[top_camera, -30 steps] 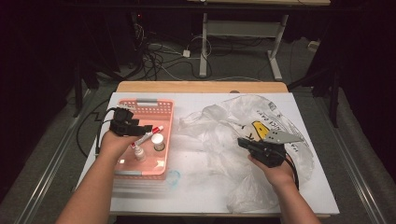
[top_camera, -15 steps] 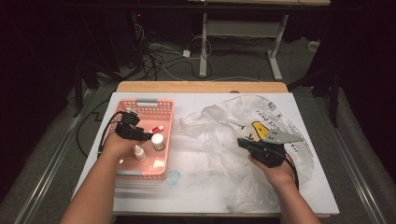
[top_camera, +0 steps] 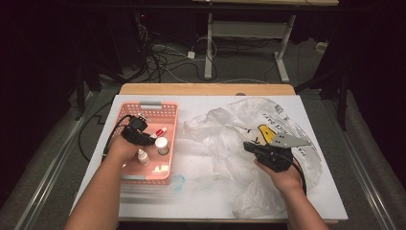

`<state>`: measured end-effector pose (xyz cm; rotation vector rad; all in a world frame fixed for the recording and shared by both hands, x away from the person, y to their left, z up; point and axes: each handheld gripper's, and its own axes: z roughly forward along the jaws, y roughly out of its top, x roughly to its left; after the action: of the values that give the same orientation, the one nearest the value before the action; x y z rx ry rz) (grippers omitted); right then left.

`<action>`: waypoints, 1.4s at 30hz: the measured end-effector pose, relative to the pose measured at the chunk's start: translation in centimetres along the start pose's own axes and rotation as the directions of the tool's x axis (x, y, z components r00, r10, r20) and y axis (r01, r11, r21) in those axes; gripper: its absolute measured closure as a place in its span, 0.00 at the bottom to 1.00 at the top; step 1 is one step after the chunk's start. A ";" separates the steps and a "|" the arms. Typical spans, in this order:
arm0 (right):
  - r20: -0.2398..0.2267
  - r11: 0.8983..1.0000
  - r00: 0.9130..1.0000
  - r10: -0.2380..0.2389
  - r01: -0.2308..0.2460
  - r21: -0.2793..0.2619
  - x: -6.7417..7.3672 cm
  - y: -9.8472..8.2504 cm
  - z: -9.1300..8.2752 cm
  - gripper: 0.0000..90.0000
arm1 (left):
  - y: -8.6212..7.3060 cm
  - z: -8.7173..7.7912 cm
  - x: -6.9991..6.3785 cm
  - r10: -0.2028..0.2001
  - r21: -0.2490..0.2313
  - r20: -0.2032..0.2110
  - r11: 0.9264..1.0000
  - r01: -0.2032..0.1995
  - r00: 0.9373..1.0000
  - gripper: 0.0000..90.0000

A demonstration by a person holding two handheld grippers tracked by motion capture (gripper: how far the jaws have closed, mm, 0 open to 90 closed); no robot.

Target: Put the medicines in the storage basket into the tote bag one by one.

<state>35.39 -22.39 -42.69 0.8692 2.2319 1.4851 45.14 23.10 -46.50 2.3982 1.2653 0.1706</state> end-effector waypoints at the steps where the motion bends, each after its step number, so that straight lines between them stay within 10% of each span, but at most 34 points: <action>1: -0.001 1.000 1.000 0.000 0.000 0.000 0.0 0.0 0.0 1.00 | 0.0 0.0 0.0 0.001 -0.001 0.003 1.000 -0.001 1.000 0.71; 23: -0.025 1.000 1.000 0.006 -0.005 0.008 0.0 0.0 0.1 1.00 | -0.1 -0.2 0.0 -0.010 -0.015 0.010 1.000 0.010 1.000 0.75; 42: -0.017 1.000 1.000 0.003 -0.003 -0.001 -0.2 0.1 -0.3 1.00 | -0.8 -3.6 -0.6 -0.051 -0.144 -0.018 0.988 0.048 0.999 0.75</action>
<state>35.41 -22.70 -42.46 0.8628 2.2423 1.5002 43.13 24.09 -43.51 2.2463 1.2762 0.2642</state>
